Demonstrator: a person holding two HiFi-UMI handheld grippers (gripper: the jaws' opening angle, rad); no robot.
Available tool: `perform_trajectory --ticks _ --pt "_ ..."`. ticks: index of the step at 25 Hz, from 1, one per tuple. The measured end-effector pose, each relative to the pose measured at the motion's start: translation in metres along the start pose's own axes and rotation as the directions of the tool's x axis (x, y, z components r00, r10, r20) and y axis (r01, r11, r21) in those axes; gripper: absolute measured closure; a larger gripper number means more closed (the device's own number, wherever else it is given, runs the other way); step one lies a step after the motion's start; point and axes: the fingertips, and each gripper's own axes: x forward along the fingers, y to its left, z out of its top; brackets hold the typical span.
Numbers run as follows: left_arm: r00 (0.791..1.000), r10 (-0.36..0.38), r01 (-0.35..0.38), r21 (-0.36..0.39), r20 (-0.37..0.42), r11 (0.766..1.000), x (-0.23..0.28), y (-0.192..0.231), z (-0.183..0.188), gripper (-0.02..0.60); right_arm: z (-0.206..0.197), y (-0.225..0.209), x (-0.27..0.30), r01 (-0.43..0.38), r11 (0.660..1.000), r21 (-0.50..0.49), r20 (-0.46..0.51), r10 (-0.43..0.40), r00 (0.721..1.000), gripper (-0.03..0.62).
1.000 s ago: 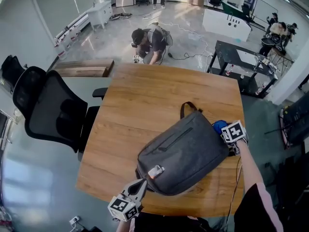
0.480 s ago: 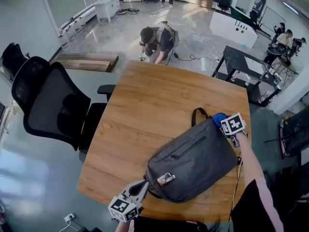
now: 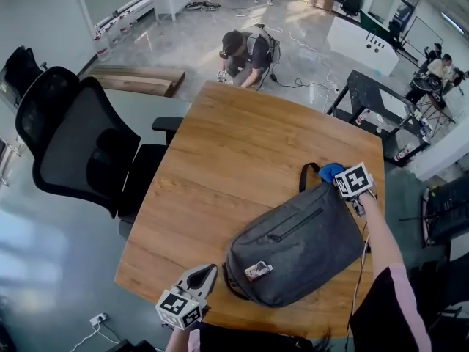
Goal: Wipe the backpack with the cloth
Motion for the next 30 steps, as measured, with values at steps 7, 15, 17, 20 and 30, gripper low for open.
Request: perform_trajectory --ticks 7,15,17,20,30 --pt "1.000 0.012 -0.012 -0.014 0.023 1.000 -0.004 0.010 -0.001 0.584 0.021 0.031 -0.007 -0.041 0.988 -0.148 -0.021 0.038 0.999 0.516" --pt "0.999 0.006 -0.005 -0.017 0.048 1.000 -0.009 0.005 0.003 0.584 0.053 0.108 -0.018 -0.178 0.932 -0.315 -0.029 0.178 0.984 0.516" --pt "0.999 0.009 -0.008 -0.018 0.053 1.000 -0.012 0.004 0.003 0.584 0.060 0.133 -0.020 -0.216 0.910 -0.355 -0.035 0.218 0.975 0.516" --pt "0.998 0.024 -0.023 -0.025 0.064 0.999 -0.017 0.004 0.002 0.584 0.066 0.169 -0.024 -0.257 0.872 -0.417 -0.048 0.261 0.964 0.516" --pt "0.991 0.083 -0.077 -0.052 0.103 0.996 -0.040 0.012 -0.003 0.584 0.073 0.291 -0.054 -0.370 0.724 -0.582 -0.075 0.405 0.911 0.516"
